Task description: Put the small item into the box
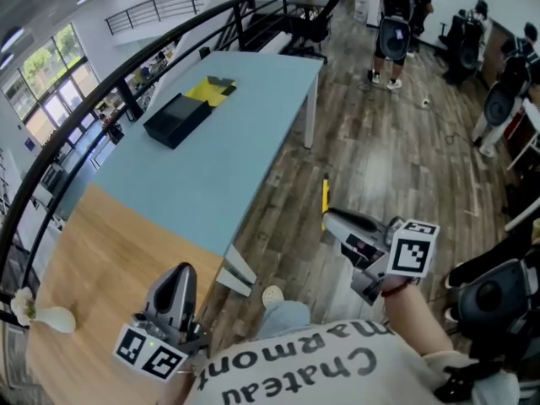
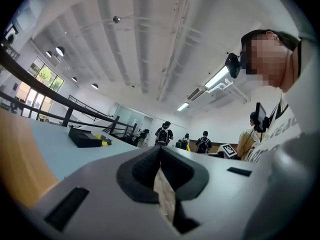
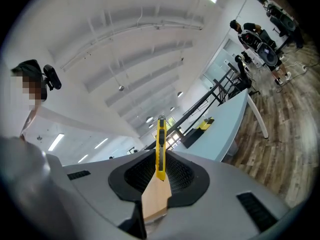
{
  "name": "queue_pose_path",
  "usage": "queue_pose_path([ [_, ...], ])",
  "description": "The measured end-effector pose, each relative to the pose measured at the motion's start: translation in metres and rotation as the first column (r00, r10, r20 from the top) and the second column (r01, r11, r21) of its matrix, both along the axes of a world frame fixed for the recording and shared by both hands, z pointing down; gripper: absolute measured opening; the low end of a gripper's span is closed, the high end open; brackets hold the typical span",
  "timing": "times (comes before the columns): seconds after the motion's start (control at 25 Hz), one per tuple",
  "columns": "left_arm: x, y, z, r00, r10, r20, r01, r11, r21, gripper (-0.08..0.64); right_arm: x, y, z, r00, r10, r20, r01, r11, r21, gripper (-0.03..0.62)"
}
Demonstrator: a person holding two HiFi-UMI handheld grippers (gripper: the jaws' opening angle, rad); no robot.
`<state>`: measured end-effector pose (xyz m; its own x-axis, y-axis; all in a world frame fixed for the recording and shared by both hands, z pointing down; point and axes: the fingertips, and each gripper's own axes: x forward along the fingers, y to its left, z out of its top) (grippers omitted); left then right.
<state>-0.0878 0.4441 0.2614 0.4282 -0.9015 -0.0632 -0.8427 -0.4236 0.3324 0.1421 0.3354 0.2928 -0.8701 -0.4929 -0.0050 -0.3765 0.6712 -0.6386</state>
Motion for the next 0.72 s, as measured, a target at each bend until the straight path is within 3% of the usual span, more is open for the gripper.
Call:
queue_pose_path([
  [0.36,-0.040,-0.119,-0.017,0.998,0.056,-0.015,-0.056,0.998,0.008,0.003,-0.057,-0.109,-0.029,1.000,-0.019,-0.009,0.019,1.000,0.019,0.075],
  [0.72,-0.079,-0.208,-0.020,0.998,0.063,-0.016,-0.062,0.997,0.052,0.003,-0.101,-0.186,-0.027,0.999,-0.041,-0.028,0.042,0.999,0.031,0.075],
])
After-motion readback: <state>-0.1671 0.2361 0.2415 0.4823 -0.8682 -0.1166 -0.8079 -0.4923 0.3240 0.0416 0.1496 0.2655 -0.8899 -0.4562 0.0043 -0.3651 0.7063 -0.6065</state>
